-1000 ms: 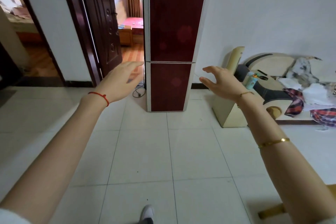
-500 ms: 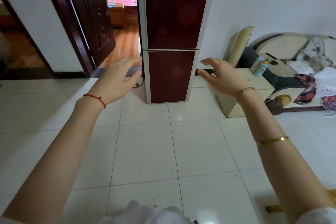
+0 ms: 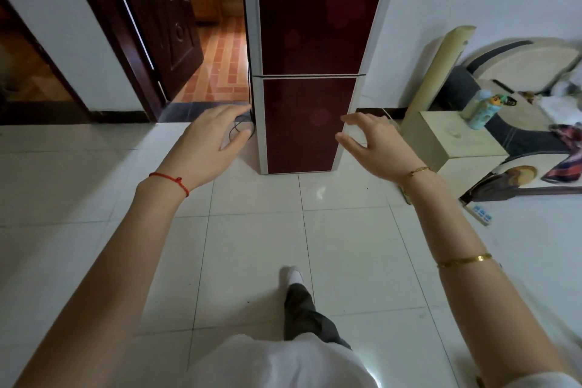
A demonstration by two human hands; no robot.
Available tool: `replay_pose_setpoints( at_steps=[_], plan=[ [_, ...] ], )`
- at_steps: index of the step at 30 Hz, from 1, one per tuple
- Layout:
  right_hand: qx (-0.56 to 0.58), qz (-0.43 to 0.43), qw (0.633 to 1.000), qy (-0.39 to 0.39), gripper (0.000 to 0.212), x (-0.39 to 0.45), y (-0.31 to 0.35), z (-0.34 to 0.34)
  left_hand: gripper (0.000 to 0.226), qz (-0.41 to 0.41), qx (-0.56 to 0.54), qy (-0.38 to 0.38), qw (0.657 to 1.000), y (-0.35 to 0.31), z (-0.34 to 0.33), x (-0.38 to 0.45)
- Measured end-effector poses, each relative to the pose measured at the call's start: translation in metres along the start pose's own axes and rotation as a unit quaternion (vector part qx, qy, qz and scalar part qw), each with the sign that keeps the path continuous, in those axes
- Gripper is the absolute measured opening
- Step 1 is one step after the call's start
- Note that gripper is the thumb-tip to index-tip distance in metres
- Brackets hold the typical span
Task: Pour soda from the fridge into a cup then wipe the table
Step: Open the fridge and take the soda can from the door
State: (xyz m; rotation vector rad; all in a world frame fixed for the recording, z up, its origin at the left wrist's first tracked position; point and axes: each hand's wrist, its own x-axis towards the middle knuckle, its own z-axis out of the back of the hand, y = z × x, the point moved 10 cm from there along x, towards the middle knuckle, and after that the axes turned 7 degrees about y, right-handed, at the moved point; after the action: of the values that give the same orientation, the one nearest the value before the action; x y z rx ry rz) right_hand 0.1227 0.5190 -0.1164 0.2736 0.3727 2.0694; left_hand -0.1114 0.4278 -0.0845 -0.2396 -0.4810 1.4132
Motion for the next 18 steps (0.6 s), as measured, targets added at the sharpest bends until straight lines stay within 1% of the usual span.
replay_pose_setpoints(
  at_steps=[11, 18],
  plan=[
    [0.025, 0.01, 0.999, 0.02, 0.052, 0.146, -0.053, -0.001, 0.047, 0.038, -0.021, 0.003, 0.999, 0.049, -0.018, 0.144],
    [0.031, 0.033, 0.998, 0.035, 0.05, 0.235, -0.069, -0.003, 0.048, 0.068, -0.026, -0.013, 0.997, 0.085, -0.025, 0.218]
  ],
)
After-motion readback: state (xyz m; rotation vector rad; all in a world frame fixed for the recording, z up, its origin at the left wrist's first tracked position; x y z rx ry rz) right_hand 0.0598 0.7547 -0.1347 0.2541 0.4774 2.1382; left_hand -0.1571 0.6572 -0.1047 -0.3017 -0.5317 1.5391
